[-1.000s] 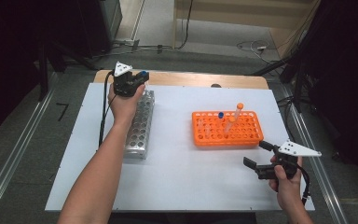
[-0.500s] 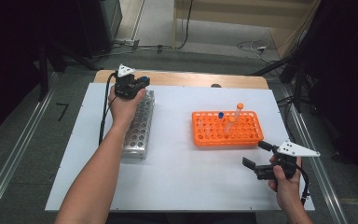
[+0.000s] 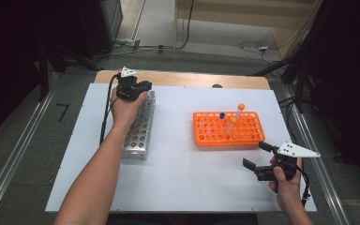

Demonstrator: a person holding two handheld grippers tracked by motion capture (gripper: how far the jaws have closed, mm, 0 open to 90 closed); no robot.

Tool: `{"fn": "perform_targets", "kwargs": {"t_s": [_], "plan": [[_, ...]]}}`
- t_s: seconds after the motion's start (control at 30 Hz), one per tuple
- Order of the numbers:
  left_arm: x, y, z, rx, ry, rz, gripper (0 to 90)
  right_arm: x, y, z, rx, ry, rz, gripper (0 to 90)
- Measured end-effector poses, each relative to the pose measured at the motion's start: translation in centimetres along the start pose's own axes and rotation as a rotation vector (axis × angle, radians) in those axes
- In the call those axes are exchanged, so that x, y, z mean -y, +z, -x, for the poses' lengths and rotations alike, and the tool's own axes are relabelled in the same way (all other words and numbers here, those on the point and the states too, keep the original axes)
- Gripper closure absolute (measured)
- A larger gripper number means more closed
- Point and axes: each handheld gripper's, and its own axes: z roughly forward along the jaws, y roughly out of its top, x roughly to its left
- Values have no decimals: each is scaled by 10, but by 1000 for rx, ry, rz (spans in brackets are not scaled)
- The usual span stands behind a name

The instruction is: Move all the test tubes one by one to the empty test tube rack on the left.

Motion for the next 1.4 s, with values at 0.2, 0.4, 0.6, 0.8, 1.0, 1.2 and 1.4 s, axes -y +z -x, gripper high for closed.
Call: {"fn": "perform_targets", "kwargs": {"t_s": [0.2, 0.4, 0.6, 0.8, 1.0, 1.2, 1.4], "plan": [[-2, -6, 0, 25, -16, 7, 609, 0, 1, 0, -1, 4, 4, 0], [-2, -20, 2, 72, -40, 47, 416, -2, 3, -1, -4, 1, 4, 0], [2, -41, 4, 113, -62, 86, 236, -6, 5, -3, -2, -3, 4, 0], [10, -64, 6, 128, -57, 109, 111, -11, 9, -5, -9, -1, 9, 0], [21, -83, 12, 138, -55, 119, 30, -15, 13, -5, -9, 2, 8, 0], [32, -102, 19, 152, -50, 141, 4, -22, 17, -7, -9, -1, 11, 20], [47, -116, 30, 157, -27, 136, 0, -31, 20, -7, -18, -5, 23, 37]]}}
